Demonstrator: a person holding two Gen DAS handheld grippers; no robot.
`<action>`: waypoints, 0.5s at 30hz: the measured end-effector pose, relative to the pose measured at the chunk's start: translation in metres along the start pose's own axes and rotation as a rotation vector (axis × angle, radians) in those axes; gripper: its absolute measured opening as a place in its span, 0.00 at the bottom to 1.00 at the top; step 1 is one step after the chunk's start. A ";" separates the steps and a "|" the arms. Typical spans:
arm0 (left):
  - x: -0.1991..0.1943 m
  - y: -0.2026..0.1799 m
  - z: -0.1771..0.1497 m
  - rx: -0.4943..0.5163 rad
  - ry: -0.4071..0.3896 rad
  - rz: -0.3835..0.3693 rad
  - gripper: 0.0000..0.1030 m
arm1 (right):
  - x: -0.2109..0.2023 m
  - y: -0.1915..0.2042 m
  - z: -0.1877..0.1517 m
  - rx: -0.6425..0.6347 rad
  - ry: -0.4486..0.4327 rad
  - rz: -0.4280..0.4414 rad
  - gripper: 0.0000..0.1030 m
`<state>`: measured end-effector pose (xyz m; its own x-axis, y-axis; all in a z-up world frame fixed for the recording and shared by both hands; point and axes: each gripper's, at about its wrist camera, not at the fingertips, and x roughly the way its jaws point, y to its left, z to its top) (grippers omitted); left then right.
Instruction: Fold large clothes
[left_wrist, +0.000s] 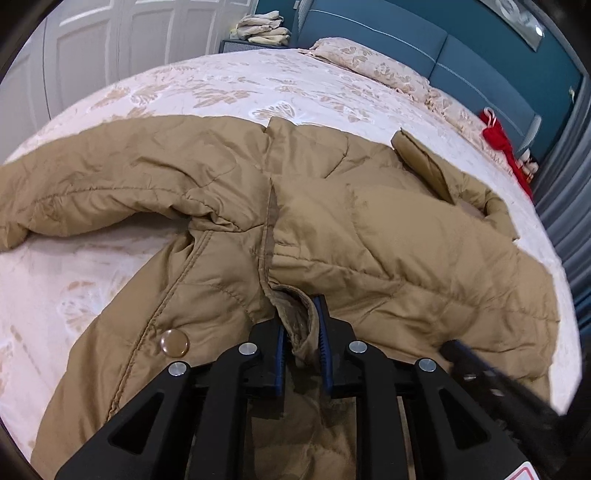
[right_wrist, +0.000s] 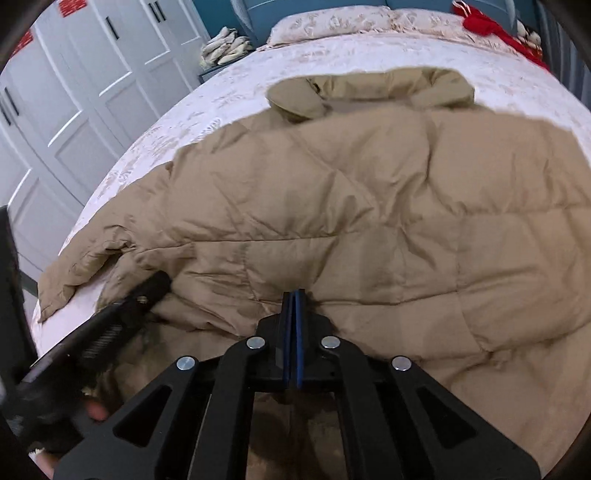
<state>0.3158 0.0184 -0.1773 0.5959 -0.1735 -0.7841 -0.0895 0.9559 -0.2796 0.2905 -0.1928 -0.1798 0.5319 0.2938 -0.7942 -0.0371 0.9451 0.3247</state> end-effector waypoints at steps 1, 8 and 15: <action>-0.001 0.004 0.000 -0.013 0.005 -0.017 0.18 | 0.003 -0.001 0.000 0.005 0.001 0.005 0.00; -0.044 0.047 0.000 -0.059 -0.019 -0.077 0.25 | 0.008 0.006 -0.003 -0.053 -0.029 -0.042 0.00; -0.095 0.167 0.016 -0.257 -0.091 0.102 0.43 | 0.009 0.010 -0.005 -0.069 -0.041 -0.060 0.00</action>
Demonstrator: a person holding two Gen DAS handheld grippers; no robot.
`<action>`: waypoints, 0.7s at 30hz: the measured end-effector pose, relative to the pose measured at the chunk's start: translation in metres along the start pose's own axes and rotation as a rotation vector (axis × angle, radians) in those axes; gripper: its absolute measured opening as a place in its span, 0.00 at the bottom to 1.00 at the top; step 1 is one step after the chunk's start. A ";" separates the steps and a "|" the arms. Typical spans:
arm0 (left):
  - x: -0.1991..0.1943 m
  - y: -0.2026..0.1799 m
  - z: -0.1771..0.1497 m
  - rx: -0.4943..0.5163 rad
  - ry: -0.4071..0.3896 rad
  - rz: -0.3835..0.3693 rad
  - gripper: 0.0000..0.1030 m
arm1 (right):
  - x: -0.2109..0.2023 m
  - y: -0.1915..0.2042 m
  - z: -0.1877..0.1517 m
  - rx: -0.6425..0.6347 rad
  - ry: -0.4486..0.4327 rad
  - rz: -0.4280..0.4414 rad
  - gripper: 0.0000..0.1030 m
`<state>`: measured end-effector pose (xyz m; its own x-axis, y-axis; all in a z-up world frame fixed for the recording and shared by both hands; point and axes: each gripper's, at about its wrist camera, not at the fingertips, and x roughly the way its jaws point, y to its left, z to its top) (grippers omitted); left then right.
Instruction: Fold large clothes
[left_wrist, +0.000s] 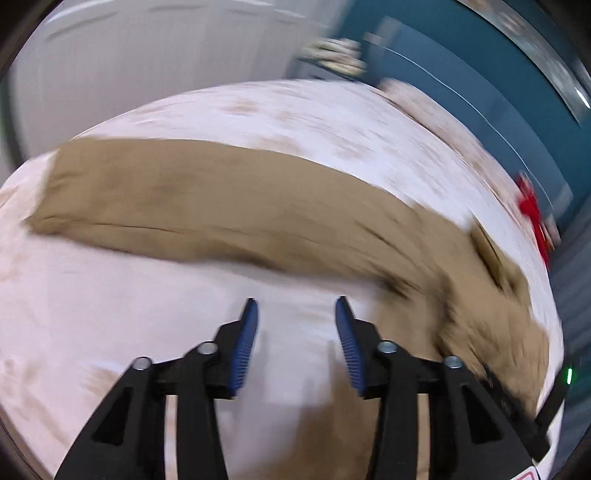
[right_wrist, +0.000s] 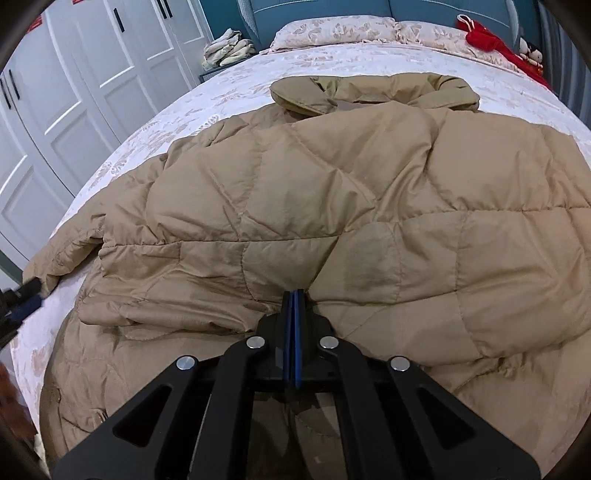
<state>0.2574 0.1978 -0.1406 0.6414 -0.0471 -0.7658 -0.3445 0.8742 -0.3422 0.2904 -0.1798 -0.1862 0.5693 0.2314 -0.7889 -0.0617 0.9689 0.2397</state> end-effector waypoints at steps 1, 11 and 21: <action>-0.001 0.022 0.008 -0.053 -0.006 0.018 0.43 | 0.000 0.000 0.000 -0.002 -0.002 -0.002 0.00; 0.005 0.167 0.049 -0.478 -0.069 0.047 0.43 | -0.001 0.006 -0.001 -0.017 -0.008 -0.025 0.00; 0.017 0.185 0.077 -0.598 -0.073 -0.034 0.40 | -0.002 0.004 -0.002 -0.016 -0.016 -0.024 0.00</action>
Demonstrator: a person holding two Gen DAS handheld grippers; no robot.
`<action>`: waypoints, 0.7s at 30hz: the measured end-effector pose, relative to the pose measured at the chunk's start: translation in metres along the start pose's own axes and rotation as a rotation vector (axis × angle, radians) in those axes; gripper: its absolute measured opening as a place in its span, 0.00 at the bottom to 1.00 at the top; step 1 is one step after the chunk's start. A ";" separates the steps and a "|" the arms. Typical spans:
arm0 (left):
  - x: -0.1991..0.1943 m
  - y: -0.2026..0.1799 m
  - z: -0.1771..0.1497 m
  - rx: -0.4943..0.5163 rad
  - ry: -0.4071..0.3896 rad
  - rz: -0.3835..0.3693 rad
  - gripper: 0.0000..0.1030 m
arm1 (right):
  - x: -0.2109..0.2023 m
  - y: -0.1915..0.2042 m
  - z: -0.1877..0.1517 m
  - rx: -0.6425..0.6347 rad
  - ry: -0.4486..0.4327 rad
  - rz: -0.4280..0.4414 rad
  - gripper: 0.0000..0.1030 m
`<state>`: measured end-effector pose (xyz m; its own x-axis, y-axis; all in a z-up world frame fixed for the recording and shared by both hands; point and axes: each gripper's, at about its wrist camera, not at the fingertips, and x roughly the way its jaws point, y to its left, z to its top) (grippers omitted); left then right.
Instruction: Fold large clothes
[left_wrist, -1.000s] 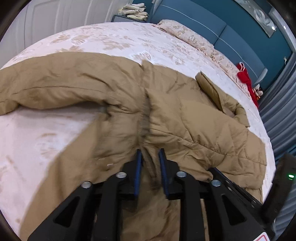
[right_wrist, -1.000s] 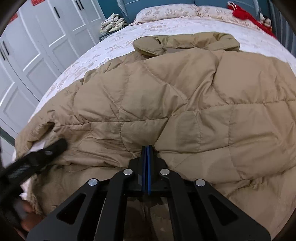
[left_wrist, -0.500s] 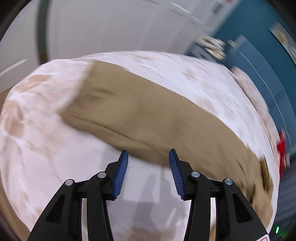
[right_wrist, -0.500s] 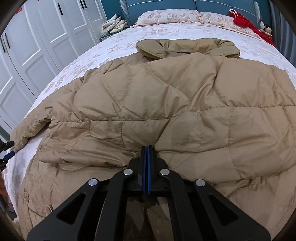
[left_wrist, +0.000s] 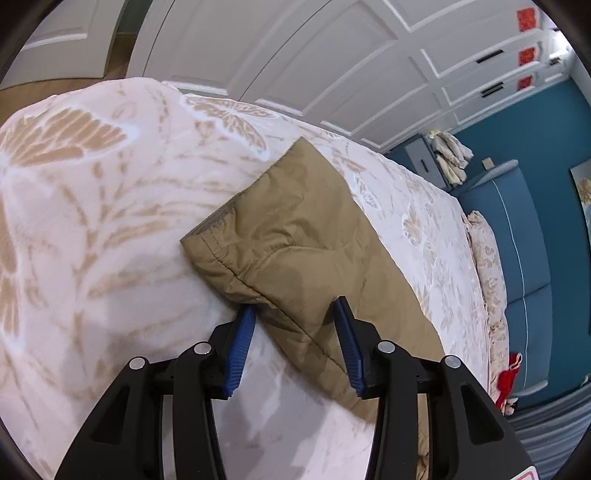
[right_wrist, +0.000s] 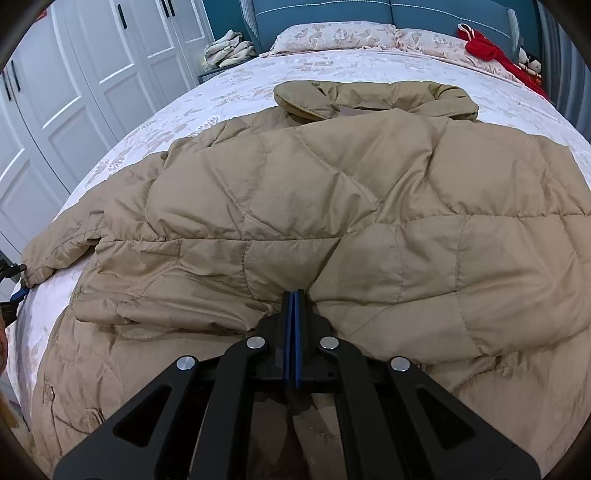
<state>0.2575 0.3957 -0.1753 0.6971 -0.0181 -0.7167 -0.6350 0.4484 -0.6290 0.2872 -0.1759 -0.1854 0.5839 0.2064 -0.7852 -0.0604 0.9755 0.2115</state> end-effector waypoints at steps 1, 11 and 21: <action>-0.001 0.000 0.001 -0.014 0.005 0.001 0.40 | 0.000 -0.001 0.000 0.002 -0.001 0.002 0.00; -0.020 0.025 0.012 -0.054 -0.067 0.076 0.42 | 0.000 -0.001 0.000 0.008 -0.007 0.010 0.00; -0.029 -0.025 0.037 0.041 -0.113 -0.052 0.03 | -0.001 -0.002 -0.001 0.004 -0.011 0.004 0.00</action>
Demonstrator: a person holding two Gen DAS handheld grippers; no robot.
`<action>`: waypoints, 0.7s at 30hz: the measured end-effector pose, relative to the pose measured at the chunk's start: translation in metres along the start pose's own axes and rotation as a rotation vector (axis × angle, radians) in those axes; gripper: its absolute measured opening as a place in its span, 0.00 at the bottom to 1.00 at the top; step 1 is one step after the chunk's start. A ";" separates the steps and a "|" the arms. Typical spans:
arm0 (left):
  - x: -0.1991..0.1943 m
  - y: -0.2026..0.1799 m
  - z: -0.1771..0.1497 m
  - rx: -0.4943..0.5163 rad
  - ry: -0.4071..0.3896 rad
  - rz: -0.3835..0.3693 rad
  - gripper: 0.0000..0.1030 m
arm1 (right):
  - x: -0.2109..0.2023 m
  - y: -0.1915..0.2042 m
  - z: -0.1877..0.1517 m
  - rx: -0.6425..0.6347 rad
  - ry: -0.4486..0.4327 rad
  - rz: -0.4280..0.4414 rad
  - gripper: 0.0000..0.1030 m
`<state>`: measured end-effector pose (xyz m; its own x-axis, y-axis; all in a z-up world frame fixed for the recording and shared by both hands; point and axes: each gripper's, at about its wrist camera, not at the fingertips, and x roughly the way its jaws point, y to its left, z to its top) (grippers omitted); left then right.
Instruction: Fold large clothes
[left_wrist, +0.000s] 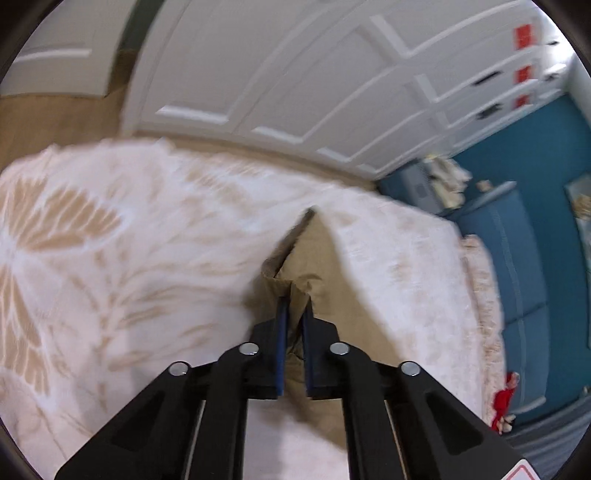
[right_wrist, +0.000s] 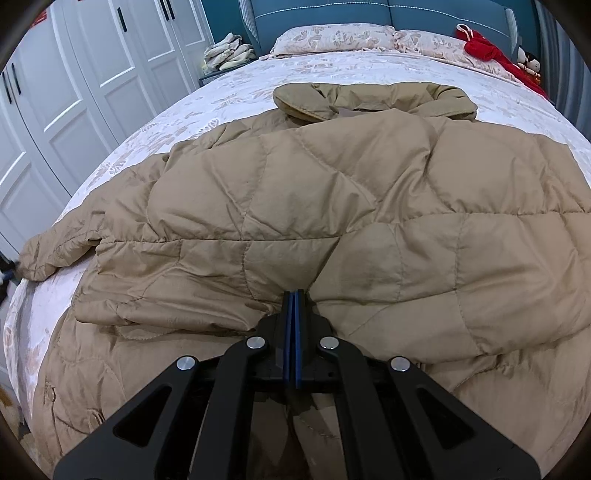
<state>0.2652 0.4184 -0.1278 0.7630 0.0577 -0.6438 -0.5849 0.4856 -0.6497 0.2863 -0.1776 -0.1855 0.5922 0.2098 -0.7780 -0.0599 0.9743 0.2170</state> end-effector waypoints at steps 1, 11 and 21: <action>-0.008 -0.014 0.001 0.029 -0.015 -0.027 0.03 | 0.000 0.000 0.000 0.002 -0.002 0.001 0.00; -0.118 -0.263 -0.109 0.541 -0.028 -0.486 0.01 | -0.024 -0.008 0.002 0.057 -0.038 0.039 0.09; -0.079 -0.361 -0.355 0.806 0.347 -0.584 0.01 | -0.153 -0.083 -0.025 0.172 -0.172 0.028 0.47</action>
<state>0.3184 -0.0715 0.0142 0.6725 -0.5628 -0.4807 0.3011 0.8013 -0.5170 0.1811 -0.2889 -0.0995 0.7214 0.2047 -0.6616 0.0509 0.9371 0.3454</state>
